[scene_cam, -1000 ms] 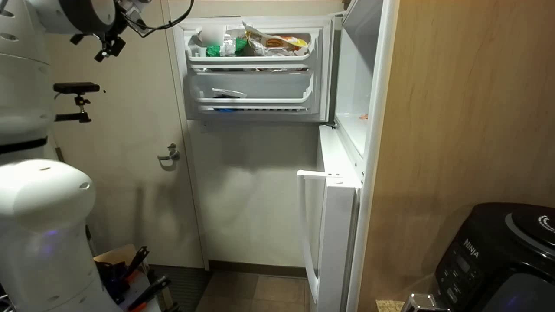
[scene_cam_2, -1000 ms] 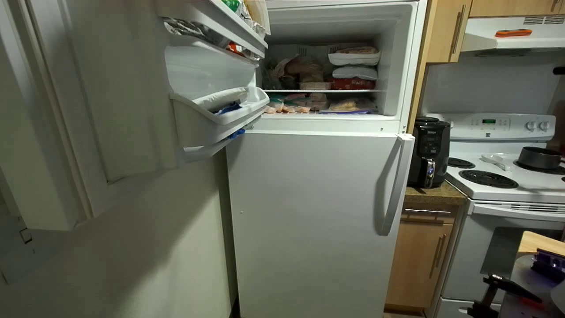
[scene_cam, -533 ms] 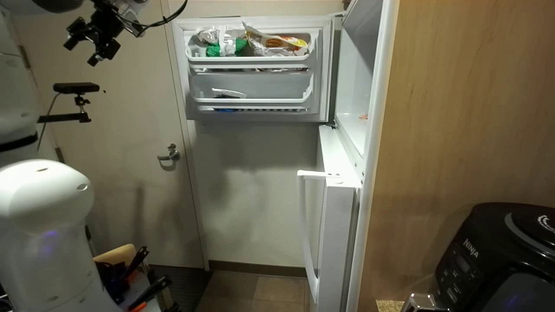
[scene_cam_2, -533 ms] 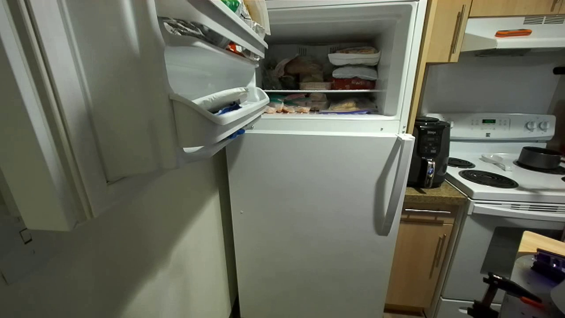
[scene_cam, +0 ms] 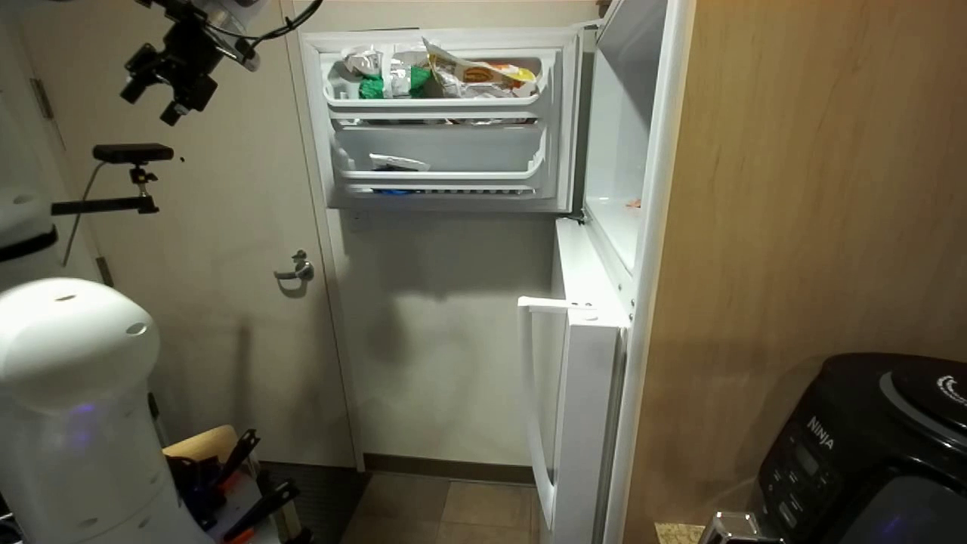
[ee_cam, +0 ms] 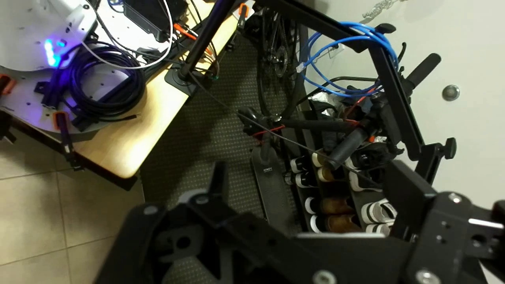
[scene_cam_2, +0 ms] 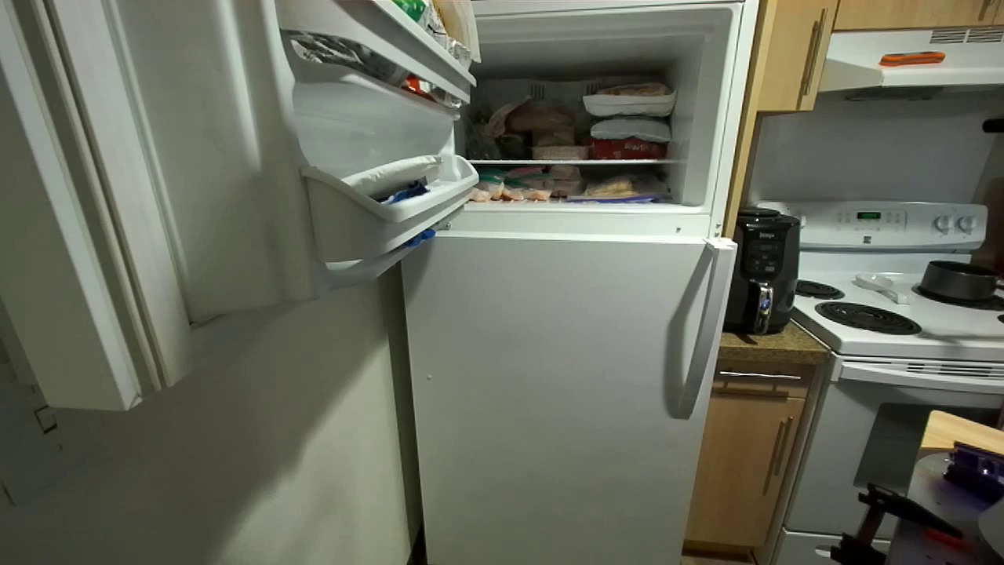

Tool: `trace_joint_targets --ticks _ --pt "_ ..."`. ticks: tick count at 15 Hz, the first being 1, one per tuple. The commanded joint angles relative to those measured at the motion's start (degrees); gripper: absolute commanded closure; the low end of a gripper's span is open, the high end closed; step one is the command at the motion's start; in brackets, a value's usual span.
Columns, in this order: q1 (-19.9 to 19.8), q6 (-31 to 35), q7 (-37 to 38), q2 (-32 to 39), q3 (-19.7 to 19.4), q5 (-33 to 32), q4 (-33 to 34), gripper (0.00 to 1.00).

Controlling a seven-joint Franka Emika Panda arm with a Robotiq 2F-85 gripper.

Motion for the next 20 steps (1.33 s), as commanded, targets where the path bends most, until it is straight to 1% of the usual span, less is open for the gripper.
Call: trace_joint_targets --ticks 1,8,15,20 --pt "-1.95 -0.53 0.46 -2.49 -0.24 -1.90 -3.21 0.00" --pt "-5.21 -0.86 1.10 -5.34 -2.18 -4.77 -5.52 0.00" --pt "-7.71 -1.15 1.95 -6.25 -2.97 -10.83 -5.05 0.00" --pt "-9.98 0.53 3.94 -6.48 -4.35 -11.77 -4.06 0.00"
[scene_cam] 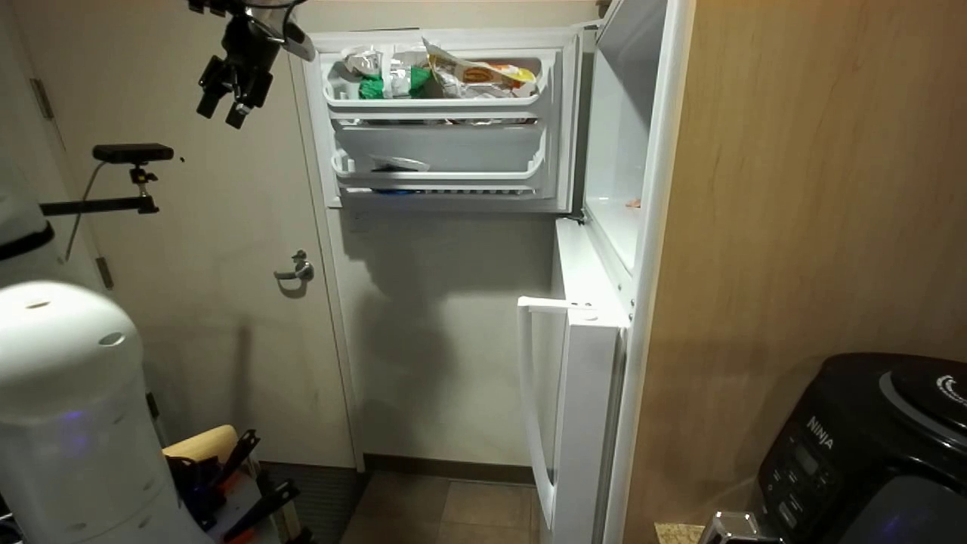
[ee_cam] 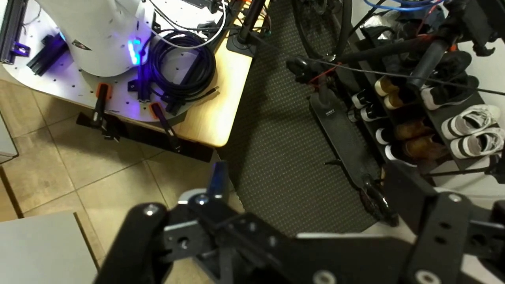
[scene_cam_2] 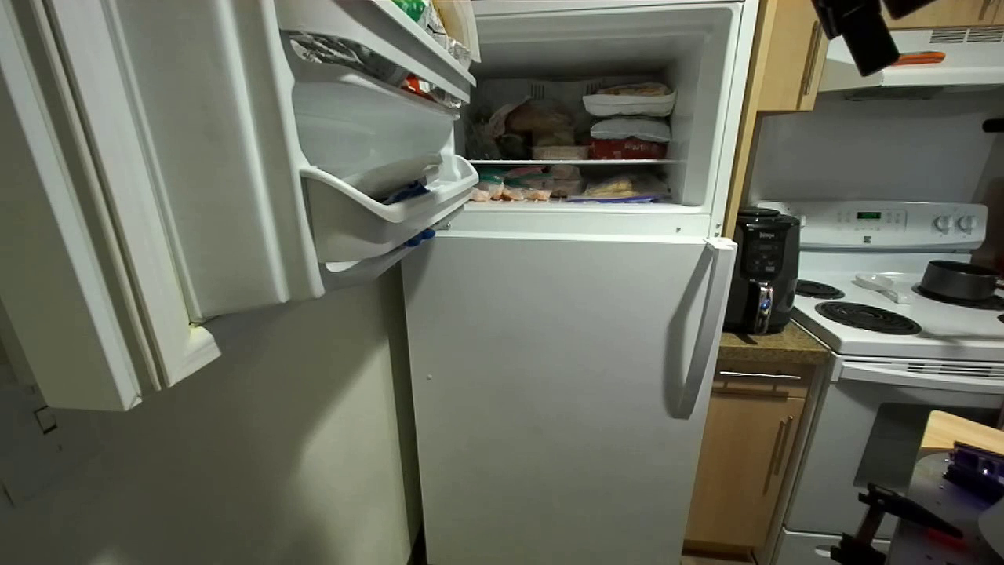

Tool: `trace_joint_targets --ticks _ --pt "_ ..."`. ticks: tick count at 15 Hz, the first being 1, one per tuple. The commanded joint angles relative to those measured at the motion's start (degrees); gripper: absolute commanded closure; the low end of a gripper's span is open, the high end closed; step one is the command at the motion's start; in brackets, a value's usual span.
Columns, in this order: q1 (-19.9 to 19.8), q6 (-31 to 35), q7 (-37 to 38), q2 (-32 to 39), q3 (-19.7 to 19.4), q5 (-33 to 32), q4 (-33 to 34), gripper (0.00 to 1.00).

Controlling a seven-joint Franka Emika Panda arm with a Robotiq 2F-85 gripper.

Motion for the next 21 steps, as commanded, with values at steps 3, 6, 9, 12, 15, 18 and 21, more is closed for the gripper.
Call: trace_joint_targets --ticks 3,6,9,12,15,18,21 --pt "-3.27 2.07 3.69 -1.98 -1.81 -1.15 0.09 0.00" --pt "-4.63 3.95 6.23 -2.15 -2.45 -1.93 1.04 0.00" --pt "-5.27 5.59 8.10 -1.86 -2.49 -3.71 2.26 0.00" --pt "-5.12 6.40 8.27 -1.47 -2.34 -6.39 3.73 0.00" --pt "-4.91 6.74 7.60 -1.18 -2.56 -5.93 4.39 0.00" --pt "-4.57 5.77 6.86 -0.91 -2.54 -4.50 5.22 0.00" --pt "-4.40 5.84 6.82 -0.98 -2.29 -4.14 5.77 0.00"
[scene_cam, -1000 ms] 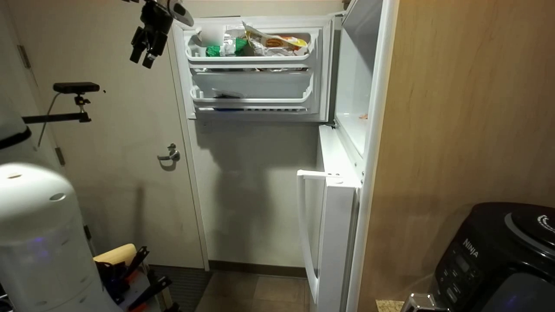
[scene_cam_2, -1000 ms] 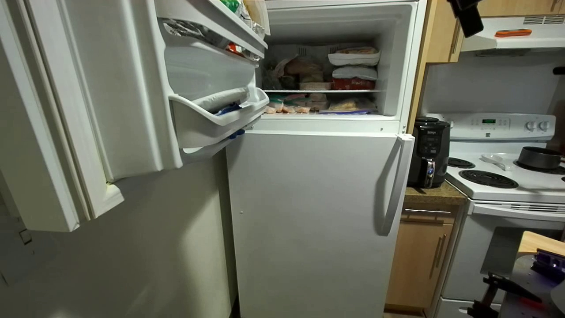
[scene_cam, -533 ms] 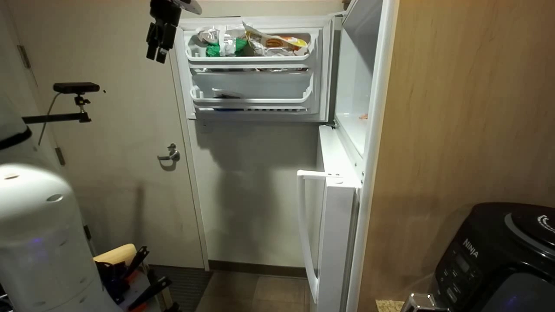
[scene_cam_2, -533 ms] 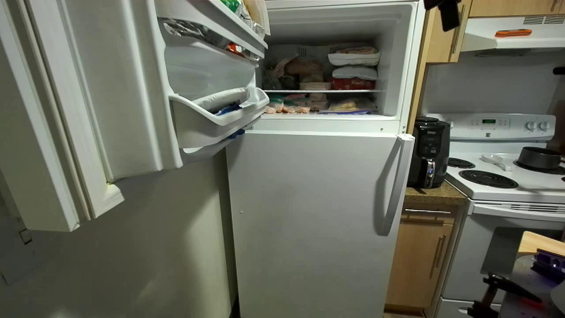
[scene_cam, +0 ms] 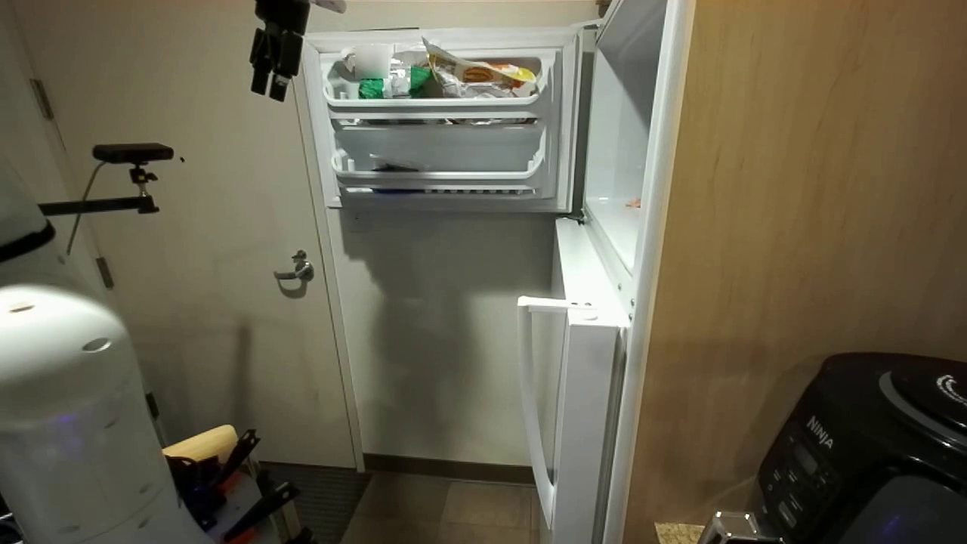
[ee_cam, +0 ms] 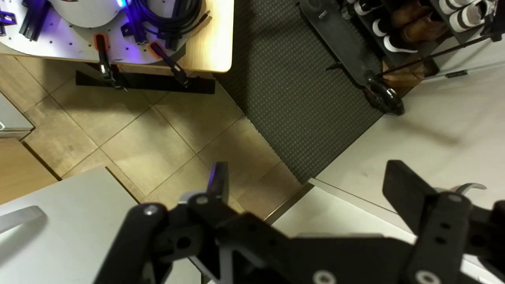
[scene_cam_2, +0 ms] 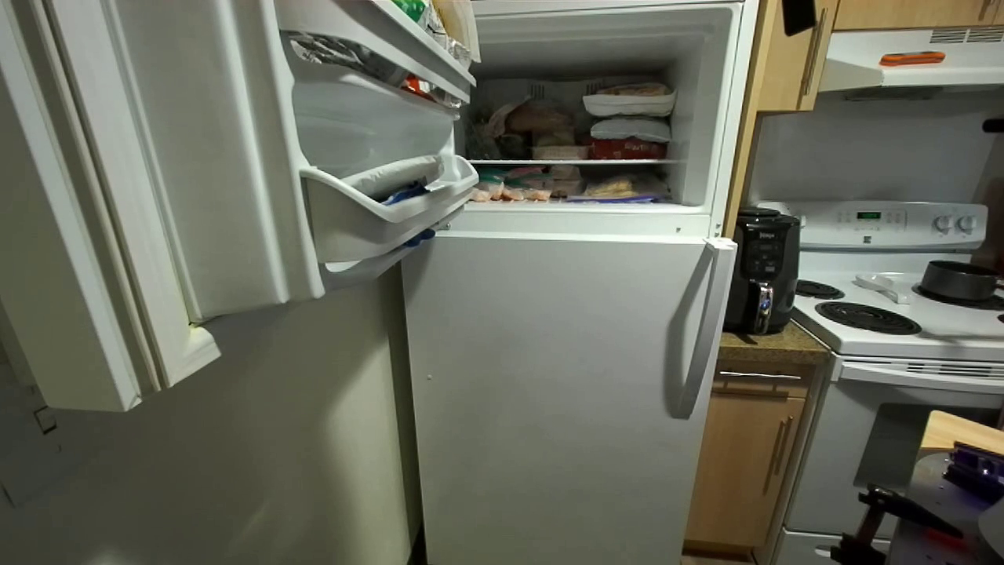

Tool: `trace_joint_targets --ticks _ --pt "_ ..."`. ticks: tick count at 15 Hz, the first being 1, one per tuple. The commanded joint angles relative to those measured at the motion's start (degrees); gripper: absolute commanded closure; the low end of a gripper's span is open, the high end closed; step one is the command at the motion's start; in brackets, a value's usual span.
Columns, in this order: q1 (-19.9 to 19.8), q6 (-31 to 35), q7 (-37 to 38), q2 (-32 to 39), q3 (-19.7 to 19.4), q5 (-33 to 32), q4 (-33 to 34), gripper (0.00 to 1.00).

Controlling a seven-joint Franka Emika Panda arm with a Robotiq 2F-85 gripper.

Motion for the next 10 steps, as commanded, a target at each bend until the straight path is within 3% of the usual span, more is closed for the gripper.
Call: trace_joint_targets --ticks 1,5,10 --pt "-0.18 -0.19 0.06 0.21 0.17 0.00 0.34 0.00" --pt "-0.29 0.27 0.08 0.40 0.14 -0.32 -0.61 0.00" --pt "-1.07 3.70 -0.89 0.99 -0.45 -5.53 -6.22 0.00"
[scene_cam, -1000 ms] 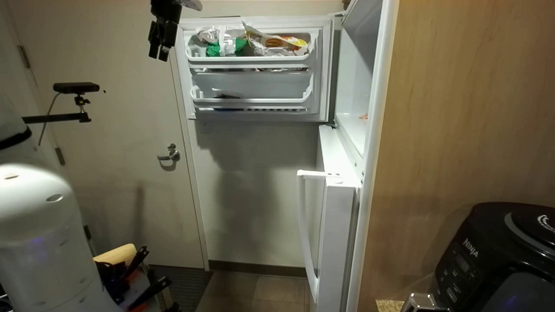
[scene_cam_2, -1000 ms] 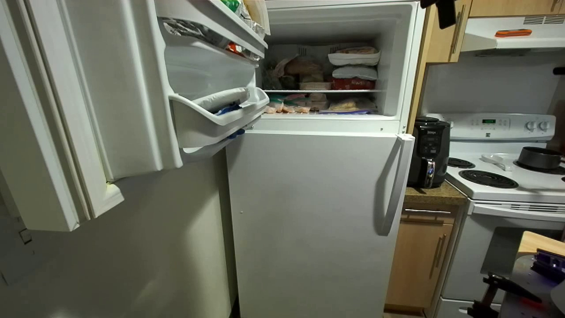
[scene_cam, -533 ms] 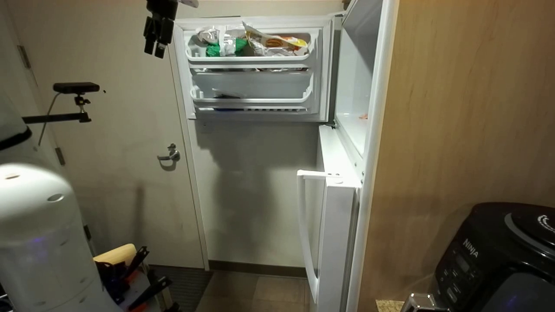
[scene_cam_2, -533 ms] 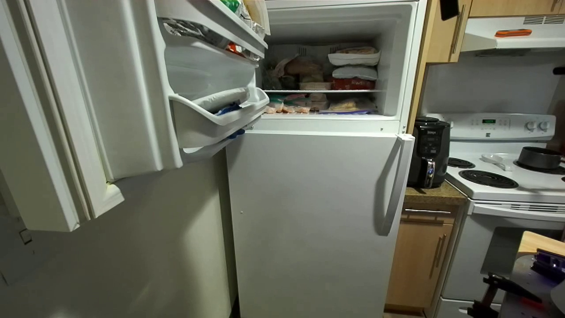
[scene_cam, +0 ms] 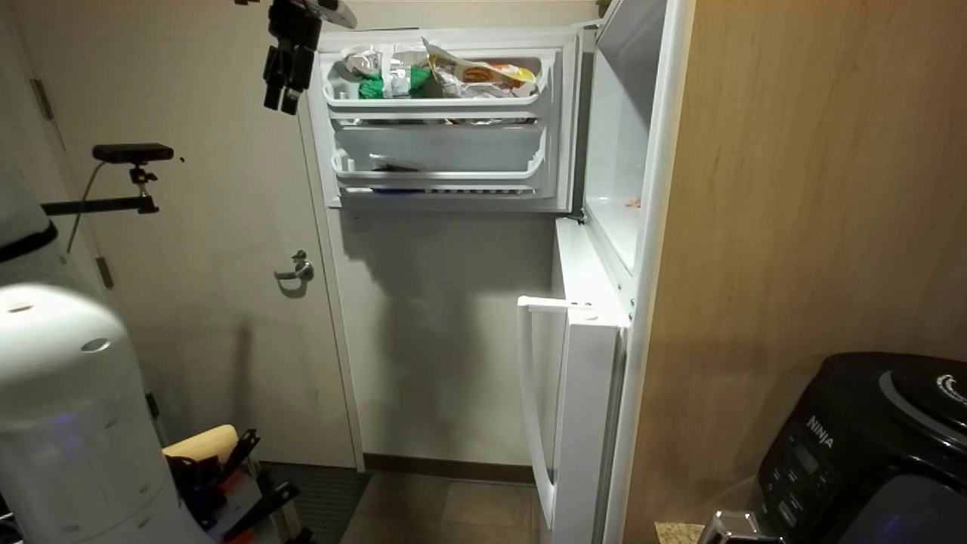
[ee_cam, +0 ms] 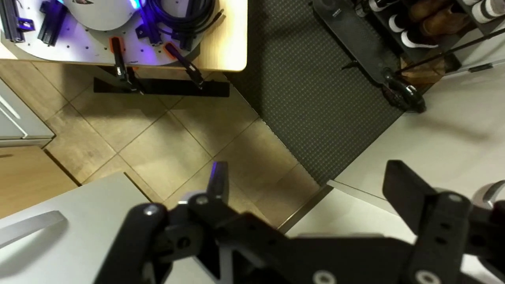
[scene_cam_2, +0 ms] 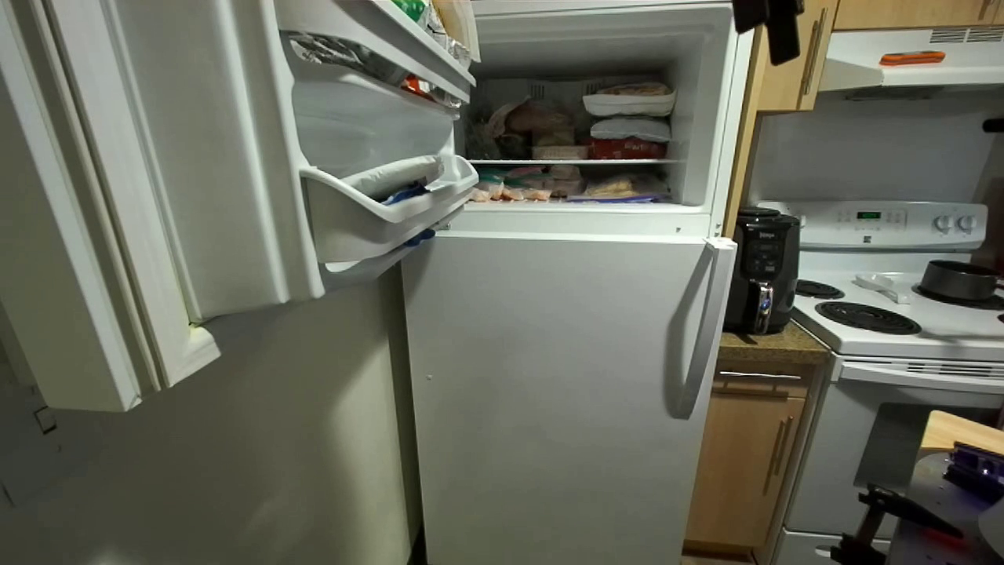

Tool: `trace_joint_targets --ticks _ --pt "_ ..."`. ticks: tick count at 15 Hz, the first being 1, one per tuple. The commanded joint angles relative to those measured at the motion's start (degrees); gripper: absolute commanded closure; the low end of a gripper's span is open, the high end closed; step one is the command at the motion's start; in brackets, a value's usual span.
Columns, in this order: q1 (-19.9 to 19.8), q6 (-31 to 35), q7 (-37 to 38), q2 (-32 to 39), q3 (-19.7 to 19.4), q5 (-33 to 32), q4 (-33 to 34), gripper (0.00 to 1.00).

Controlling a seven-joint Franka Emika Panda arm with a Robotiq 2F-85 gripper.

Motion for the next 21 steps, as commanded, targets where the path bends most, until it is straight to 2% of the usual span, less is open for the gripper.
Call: trace_joint_targets --ticks 1,15,21 --pt "-0.91 3.71 -1.08 0.27 -0.57 -4.04 -5.11 0.00" --pt "-1.12 18.69 1.67 3.71 -2.63 -19.82 -16.65 0.00" --pt "-2.42 24.62 6.63 2.60 -5.17 -19.56 -19.65 0.00"
